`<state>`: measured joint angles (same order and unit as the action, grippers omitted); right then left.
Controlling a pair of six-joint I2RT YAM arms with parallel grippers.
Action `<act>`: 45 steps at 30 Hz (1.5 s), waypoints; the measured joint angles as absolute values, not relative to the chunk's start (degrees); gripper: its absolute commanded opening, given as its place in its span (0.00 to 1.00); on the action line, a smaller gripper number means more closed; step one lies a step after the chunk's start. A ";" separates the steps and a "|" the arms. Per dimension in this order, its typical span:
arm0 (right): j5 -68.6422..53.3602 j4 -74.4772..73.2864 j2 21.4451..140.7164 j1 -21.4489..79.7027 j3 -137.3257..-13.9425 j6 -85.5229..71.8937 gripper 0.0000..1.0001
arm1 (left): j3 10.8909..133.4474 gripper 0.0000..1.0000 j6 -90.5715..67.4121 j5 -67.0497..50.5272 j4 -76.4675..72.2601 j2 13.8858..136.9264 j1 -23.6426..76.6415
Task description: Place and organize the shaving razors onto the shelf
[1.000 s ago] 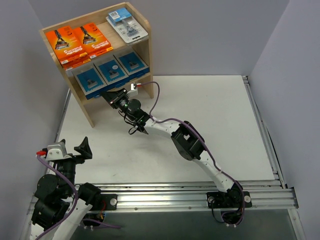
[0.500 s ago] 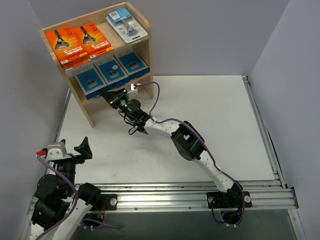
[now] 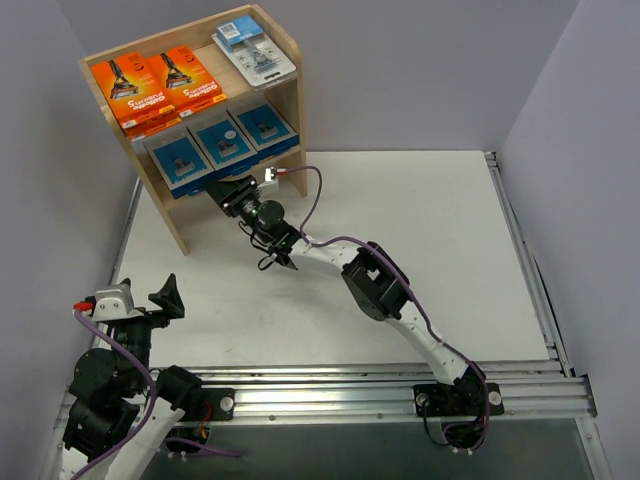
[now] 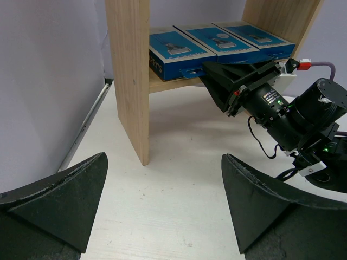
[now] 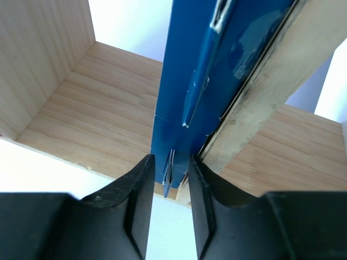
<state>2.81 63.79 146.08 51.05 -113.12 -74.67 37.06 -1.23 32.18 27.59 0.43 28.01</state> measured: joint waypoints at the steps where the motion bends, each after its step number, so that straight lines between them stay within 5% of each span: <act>1: 2.83 64.07 146.08 51.05 -113.01 -74.74 0.29 | 37.06 0.95 -1.23 32.16 27.59 0.43 28.01; 11: 2.83 66.74 146.04 51.05 -111.85 -74.98 0.39 | 37.06 0.95 -1.02 31.40 27.59 0.43 28.01; 30: 3.97 66.67 141.51 50.96 -95.33 -71.24 0.86 | 37.06 0.95 -0.80 31.05 27.62 0.43 26.68; 45: -2.33 65.01 121.62 50.22 -75.53 -62.28 0.93 | 40.29 0.93 -2.85 34.30 30.70 2.63 23.51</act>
